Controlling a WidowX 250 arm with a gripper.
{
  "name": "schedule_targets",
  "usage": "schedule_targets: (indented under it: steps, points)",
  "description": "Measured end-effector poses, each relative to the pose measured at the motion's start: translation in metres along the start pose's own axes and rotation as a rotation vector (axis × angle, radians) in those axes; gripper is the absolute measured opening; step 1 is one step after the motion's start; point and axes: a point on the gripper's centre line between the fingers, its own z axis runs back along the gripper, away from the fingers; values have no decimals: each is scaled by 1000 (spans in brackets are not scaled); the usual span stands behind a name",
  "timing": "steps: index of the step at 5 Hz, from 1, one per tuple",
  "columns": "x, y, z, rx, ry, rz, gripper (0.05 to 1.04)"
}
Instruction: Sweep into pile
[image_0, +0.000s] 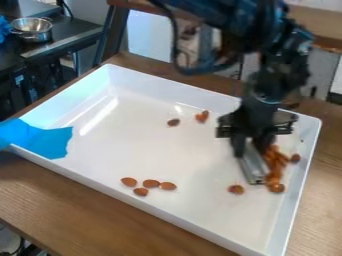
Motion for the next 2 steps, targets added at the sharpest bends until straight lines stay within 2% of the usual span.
schedule_targets:
  steps: [1,2]
  points:
    - [-4,-3,3,-20,32,11,370]
    - [14,37,33,-98,32,44,370]
